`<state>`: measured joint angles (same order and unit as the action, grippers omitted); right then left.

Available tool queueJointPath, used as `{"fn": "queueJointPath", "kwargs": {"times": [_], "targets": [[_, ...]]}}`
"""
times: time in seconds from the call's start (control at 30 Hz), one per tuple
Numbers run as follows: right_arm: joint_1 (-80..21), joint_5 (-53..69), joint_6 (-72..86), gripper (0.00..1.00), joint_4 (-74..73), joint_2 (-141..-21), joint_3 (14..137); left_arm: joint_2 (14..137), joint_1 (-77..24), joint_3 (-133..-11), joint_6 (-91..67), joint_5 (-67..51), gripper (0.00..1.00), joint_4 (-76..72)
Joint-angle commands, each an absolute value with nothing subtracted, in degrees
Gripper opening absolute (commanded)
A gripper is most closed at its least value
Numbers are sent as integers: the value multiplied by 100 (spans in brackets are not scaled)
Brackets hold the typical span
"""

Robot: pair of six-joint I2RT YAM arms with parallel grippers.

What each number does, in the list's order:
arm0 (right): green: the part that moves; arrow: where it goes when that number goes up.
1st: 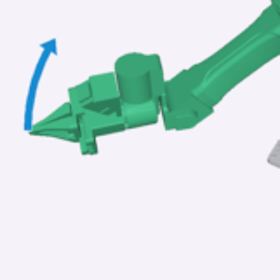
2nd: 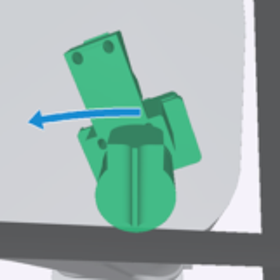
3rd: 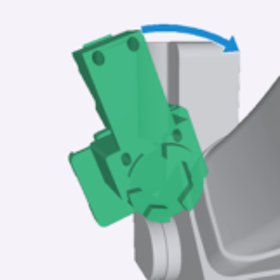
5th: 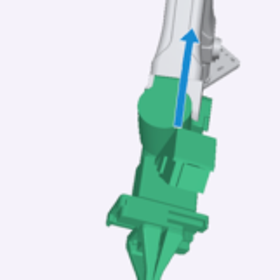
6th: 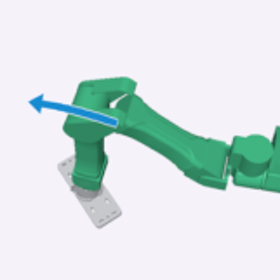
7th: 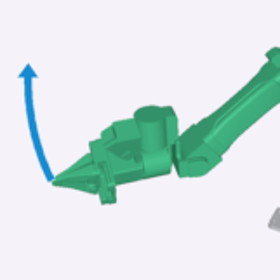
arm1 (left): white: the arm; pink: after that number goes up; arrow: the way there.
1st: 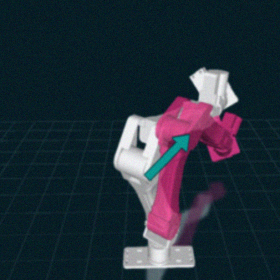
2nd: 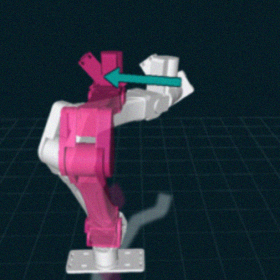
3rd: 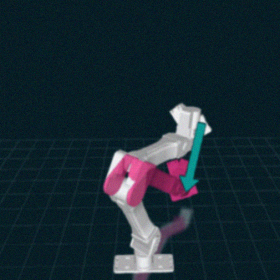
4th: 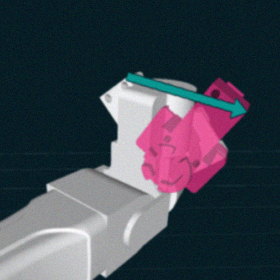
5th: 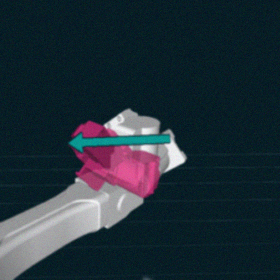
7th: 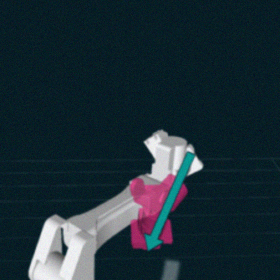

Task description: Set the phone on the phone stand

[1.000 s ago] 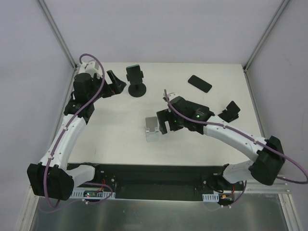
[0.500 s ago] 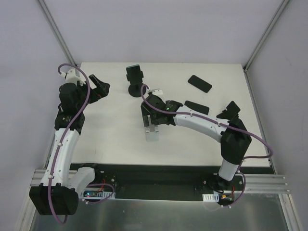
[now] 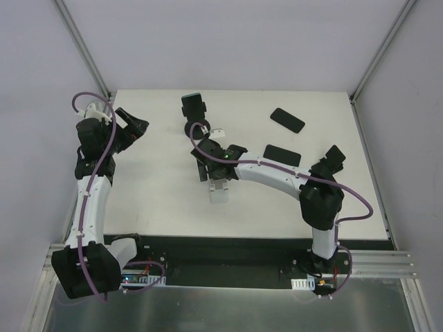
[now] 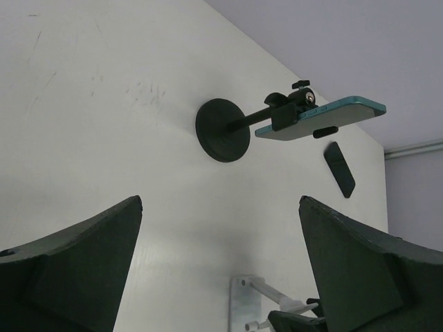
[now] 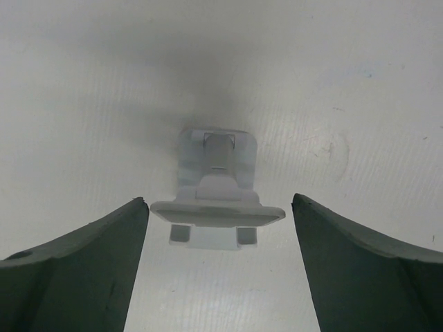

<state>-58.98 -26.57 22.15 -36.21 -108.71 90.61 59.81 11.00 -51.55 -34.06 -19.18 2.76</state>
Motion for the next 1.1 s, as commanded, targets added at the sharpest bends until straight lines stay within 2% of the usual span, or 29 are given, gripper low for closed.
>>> {"fn": "queueJointPath", "kwargs": {"times": [0.0,0.1,0.2,0.23,0.33,0.5,0.6,0.9,1.07], "targets": [[-5897,-2953,2347,84,-3806,-11056,9404,6073,1300,-5071,-3840,-2434,93,-184],[-5897,-3049,2320,73,-3858,-11197,9536,6126,1458,-5010,-3990,-2531,93,-255],[-5819,-3190,2216,40,-3789,-11285,9580,6187,1582,-4957,-4148,-2724,92,-360],[-5766,-3217,2163,21,-3736,-11294,9615,6196,1608,-4940,-4183,-2803,91,-404],[-5512,-3330,1732,1,-3253,-11241,9650,6231,1687,-4922,-4271,-2917,91,-466],[-4747,-3130,854,1,-2087,-11294,9914,6363,1758,-4896,-4412,-3137,90,-624],[-4325,-2867,327,1,-1794,-11679,10588,6433,1810,-4869,-4517,-3296,89,-712],[-3656,-2241,-289,1,-1862,-13288,13032,6503,1854,-4729,-4719,-3629,89,-1142],[-3560,-2127,-342,1,-1802,-13658,13359,6565,1872,-4614,-4878,-3832,88,-1449]]}}
